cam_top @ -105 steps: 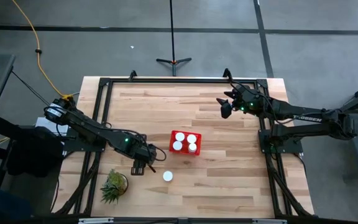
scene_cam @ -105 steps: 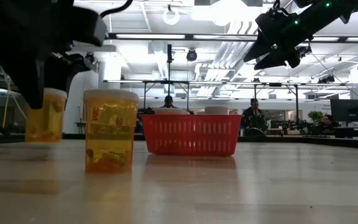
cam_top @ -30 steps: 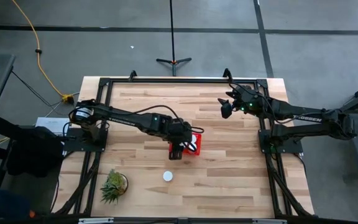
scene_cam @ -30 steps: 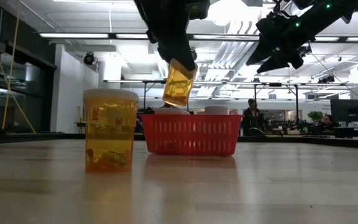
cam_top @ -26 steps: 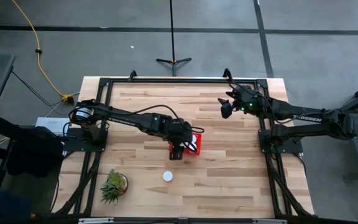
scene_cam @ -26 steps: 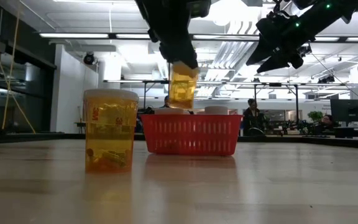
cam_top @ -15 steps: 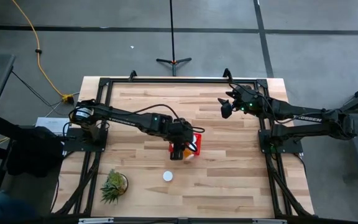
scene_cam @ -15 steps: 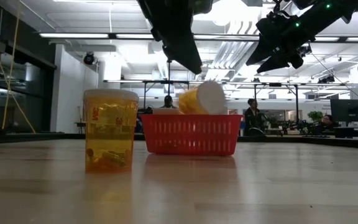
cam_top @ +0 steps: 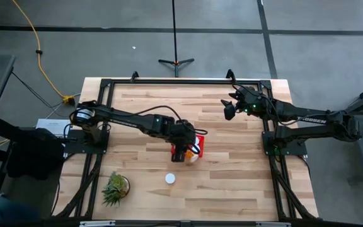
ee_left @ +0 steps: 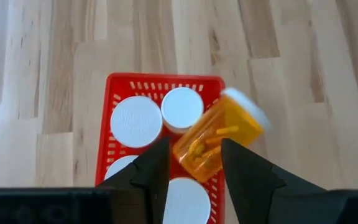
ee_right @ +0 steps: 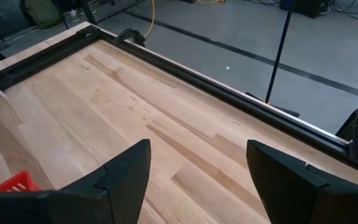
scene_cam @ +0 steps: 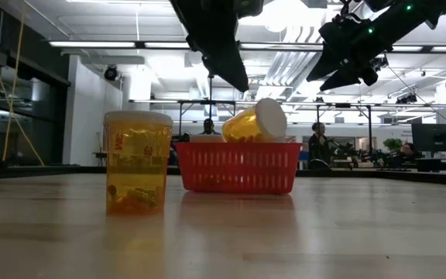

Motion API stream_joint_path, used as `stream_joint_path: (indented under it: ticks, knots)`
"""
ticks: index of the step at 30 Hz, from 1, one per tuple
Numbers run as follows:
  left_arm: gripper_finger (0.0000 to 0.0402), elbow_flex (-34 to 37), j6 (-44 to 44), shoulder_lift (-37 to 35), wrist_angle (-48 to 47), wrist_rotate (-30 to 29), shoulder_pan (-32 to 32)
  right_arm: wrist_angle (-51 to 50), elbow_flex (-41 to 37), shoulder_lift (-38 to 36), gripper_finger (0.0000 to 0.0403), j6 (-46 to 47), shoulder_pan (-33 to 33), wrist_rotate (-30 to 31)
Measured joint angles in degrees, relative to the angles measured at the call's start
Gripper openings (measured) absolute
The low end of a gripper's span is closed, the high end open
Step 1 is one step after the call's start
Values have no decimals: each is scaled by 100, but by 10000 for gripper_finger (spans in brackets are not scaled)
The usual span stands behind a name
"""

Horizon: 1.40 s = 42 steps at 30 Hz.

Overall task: Pick and place pill bottles into a basket
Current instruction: Put the top orange pill bottle into the red bin

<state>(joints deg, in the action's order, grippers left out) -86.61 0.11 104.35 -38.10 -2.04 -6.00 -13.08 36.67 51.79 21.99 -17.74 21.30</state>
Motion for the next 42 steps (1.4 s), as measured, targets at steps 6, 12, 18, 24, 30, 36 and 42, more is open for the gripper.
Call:
stream_joint_path:
  ticks: [6,12,18,24,30,36,42]
  knots:
    - [189,0,247,-141,33,137,0,-2,0,0,256,5,-2,-38]
    - [212,0,289,-306,2,145,0,-4,0,0,256,6,0,-50]
    - [229,-4,230,-405,31,1015,-50,-7,0,0,256,5,0,-52]
    - [218,18,429,-272,-348,939,-172,-25,0,0,256,5,0,-52]
    - [186,74,469,-93,-321,908,-150,-50,0,0,256,5,0,-43]
    - [134,81,436,131,-227,904,-151,-103,0,0,256,7,-2,-43]
    - [69,79,468,147,-251,1101,-153,-107,0,-2,256,5,-2,-6]
